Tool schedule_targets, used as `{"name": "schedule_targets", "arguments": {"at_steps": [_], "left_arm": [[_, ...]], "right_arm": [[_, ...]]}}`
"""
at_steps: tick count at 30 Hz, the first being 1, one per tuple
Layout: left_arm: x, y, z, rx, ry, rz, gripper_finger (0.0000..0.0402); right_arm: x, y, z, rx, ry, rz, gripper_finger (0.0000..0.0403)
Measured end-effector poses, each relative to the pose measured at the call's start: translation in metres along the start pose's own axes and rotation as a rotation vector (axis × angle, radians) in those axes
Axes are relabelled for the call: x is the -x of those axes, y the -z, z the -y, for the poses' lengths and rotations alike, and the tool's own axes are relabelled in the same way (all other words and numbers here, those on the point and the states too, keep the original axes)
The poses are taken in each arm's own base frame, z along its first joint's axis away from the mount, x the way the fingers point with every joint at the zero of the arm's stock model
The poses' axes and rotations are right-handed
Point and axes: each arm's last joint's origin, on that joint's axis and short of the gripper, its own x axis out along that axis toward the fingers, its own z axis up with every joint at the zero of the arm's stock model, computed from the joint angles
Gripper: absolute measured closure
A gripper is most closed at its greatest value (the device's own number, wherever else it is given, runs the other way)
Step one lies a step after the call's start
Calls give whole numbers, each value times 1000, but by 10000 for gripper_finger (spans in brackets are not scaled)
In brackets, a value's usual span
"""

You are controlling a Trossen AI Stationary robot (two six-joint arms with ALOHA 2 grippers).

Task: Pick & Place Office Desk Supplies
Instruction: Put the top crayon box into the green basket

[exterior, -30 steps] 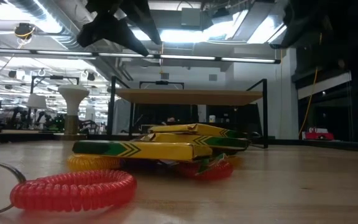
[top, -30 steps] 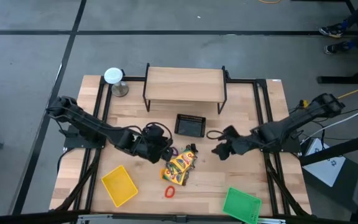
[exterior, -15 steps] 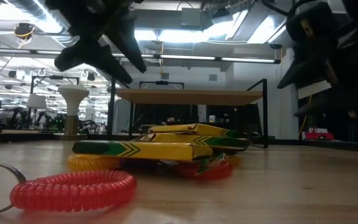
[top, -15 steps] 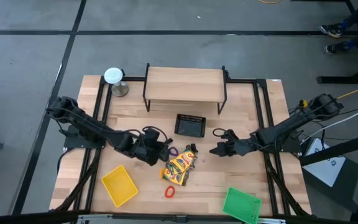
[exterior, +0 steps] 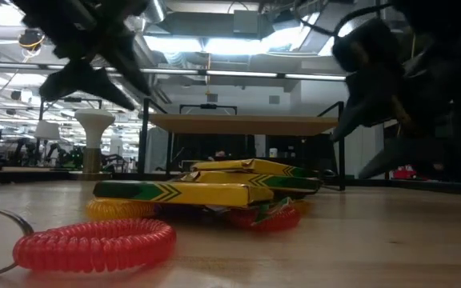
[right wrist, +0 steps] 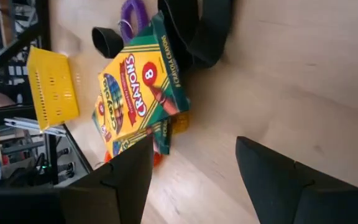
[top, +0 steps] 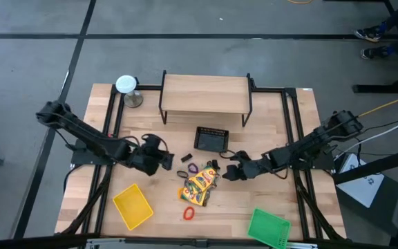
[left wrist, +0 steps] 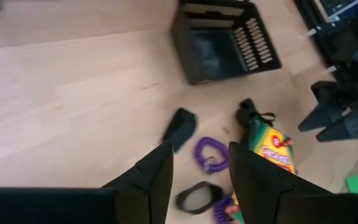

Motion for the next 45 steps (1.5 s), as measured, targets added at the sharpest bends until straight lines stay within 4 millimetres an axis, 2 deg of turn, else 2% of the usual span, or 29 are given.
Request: {"name": "schedule_targets", "arguments": {"at_steps": [5, 12, 19, 26, 36, 45], "left_arm": [[13, 0, -22, 35, 30, -6, 252], [18, 8, -40, 34, 17, -34, 252], [22, 16, -41, 7, 11, -80, 252], [26, 20, -41, 31, 26, -53, 252], [27, 20, -41, 33, 27, -48, 252], [27, 20, -41, 37, 28, -55, 252]], "right_arm": [[-17, -5, -14, 0, -39, -8, 172], [-36, -11, -29, 20, -56, -44, 172], [-40, -11, -30, 6, -49, -70, 172], [-40, -10, -21, -17, 45, -67, 172], [-41, -24, -22, -50, 36, -1, 172], [-41, -24, -23, -52, 25, -7, 172]]}}
